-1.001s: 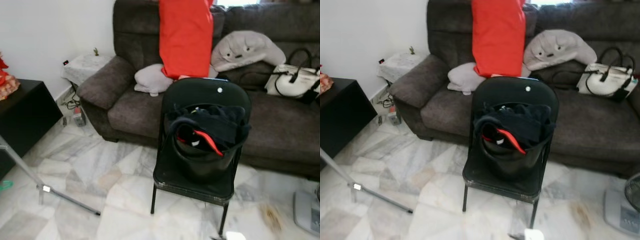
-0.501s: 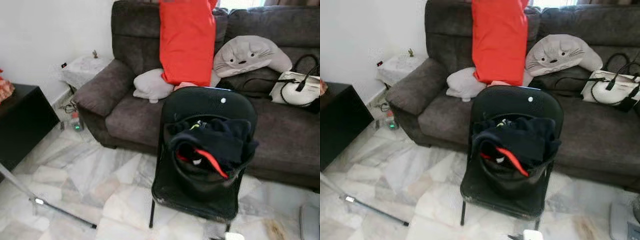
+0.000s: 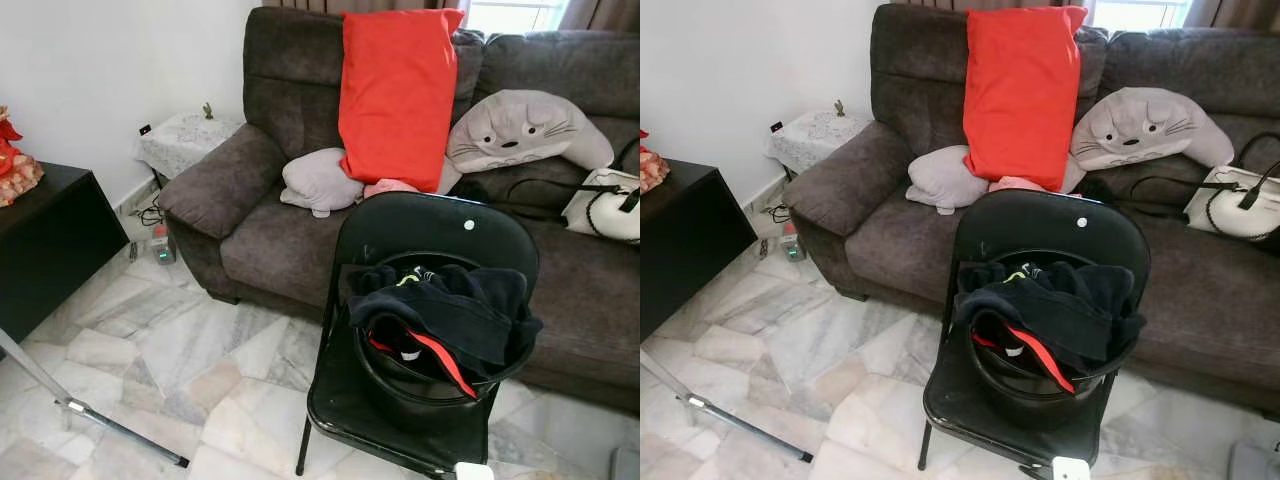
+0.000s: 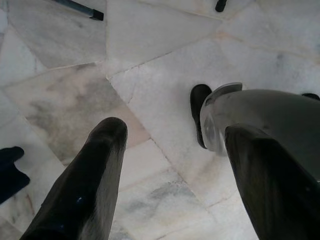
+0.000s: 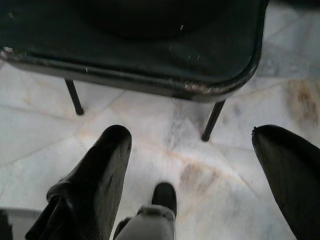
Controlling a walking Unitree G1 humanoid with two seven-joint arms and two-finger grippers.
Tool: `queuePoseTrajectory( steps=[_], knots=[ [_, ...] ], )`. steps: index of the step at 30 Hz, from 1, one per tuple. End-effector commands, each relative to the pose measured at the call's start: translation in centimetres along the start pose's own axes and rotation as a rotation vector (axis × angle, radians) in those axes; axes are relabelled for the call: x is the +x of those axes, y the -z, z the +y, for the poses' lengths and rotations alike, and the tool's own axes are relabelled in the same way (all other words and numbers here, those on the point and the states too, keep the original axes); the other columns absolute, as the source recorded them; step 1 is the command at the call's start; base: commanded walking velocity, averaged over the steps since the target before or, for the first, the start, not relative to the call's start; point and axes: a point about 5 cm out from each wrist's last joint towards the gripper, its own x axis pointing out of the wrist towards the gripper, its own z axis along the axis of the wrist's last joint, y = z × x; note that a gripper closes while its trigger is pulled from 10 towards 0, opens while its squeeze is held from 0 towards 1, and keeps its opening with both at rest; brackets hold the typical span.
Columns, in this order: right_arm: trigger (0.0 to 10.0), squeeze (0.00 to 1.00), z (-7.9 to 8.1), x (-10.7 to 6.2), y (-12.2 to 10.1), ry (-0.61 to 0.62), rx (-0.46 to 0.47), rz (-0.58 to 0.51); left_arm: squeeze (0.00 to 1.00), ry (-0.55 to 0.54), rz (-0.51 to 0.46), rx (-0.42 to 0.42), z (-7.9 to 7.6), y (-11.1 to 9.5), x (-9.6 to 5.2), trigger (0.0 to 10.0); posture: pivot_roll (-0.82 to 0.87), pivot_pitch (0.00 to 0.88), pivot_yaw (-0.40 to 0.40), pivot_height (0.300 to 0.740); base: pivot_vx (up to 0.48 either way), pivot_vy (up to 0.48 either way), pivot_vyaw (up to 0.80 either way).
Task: Hang hanger
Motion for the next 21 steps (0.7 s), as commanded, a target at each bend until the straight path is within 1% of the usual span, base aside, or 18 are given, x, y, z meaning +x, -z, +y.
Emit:
queuePoseTrajectory(
  steps=[1, 2, 4, 9, 12, 13, 14, 15, 16, 17, 19, 20, 21],
  knots=[
    [10.0, 0.0, 0.2, -0.1, 0.2, 0.002, 0.018, -0.008, 0.0, -0.011, 0.031, -0.004, 0.2, 0.9, -0.2, 10.0, 0.01, 0.014, 0.039, 0.74, 0.0, 0.0, 0.0],
    [10.0, 0.0, 0.2, -0.1, 0.2, 0.005, 0.037, -0.023, 0.0, -0.014, 0.032, -0.005, 0.2, 1.0, -0.2, 10.0, 0.0, 0.011, 0.037, 0.74, 0.0, 0.0, 0.0],
    [10.0, 0.0, 0.2, -0.2, 0.2, 0.005, 0.041, -0.027, 0.0, -0.015, 0.032, -0.005, 0.2, 1.0, -0.2, 10.0, 0.0, 0.011, 0.037, 0.74, 0.0, 0.0, 0.0],
    [10.0, 0.0, -0.3, -0.4, 0.3, 0.097, 0.08, -0.07, 0.0, -0.019, 0.039, -0.009, 0.2, 1.4, -0.3, 10.0, -0.02, 0.0, 0.023, 0.74, 0.0, 0.0, 0.0],
    [10.0, 0.0, -0.4, -0.5, 0.3, 0.124, 0.073, -0.084, 0.0, -0.018, 0.044, -0.003, 0.1, 1.5, -0.3, 10.0, -0.03, 0.0, 0.015, 0.74, 0.0, 0.0, 0.0],
    [10.0, 0.0, -0.7, -0.6, -0.8, 0.142, 0.07, -0.19, 0.0, -0.018, 0.044, -0.003, 0.1, 1.6, -0.3, 10.0, -0.03, 0.0, 0.015, 0.74, 0.0, 0.0, 0.0],
    [10.0, 0.0, -1.7, -1.2, -1.9, 0.18, 0.011, -0.335, 0.0, -0.017, 0.045, -0.004, 0.1, 1.6, -0.3, 10.0, -0.03, 0.0, 0.013, 0.74, 0.0, 0.0, 0.0],
    [10.0, 0.0, -2.2, -1.8, -2.5, 0.2, -0.029, -0.438, 0.0, -0.017, 0.045, -0.004, 0.1, 1.6, -0.3, 10.0, -0.03, 0.0, 0.013, 0.74, 0.0, 0.0, 0.0],
    [10.0, 0.0, -2.2, -2.3, -3.1, 0.201, -0.028, -0.492, 0.0, -0.018, 0.045, -0.005, 0.0, 1.6, -0.3, 10.0, -0.03, 0.0, 0.01, 0.74, 0.0, 0.0, 0.0],
    [10.0, 0.0, -2.1, -2.8, -3.8, 0.195, -0.029, -0.524, 0.0, -0.018, 0.045, -0.006, 0.0, 1.7, -0.3, 10.0, -0.03, 0.0, 0.01, 0.74, 0.0, 0.0, 0.0],
    [10.0, 0.0, -1.7, -3.8, -5.0, 0.186, -0.027, -0.578, 0.0, -0.018, 0.046, -0.008, 0.0, 1.7, -0.4, 10.0, -0.04, 0.0, 0.008, 0.74, 0.0, 0.0, 0.0],
    [10.0, 0.0, -1.7, -3.8, -5.0, 0.186, -0.027, -0.578, 0.0, -0.018, 0.046, -0.008, 0.0, 1.7, -0.4, 10.0, -0.04, 0.0, 0.008, 0.74, 0.0, 0.0, 0.0],
    [10.0, 0.0, -1.5, -4.3, -5.5, 0.182, -0.027, -0.614, 0.0, -0.019, 0.047, -0.008, 0.0, 1.7, -0.4, 10.0, -0.04, 0.0, 0.008, 0.74, 0.0, 0.0, 0.0]
  ],
)
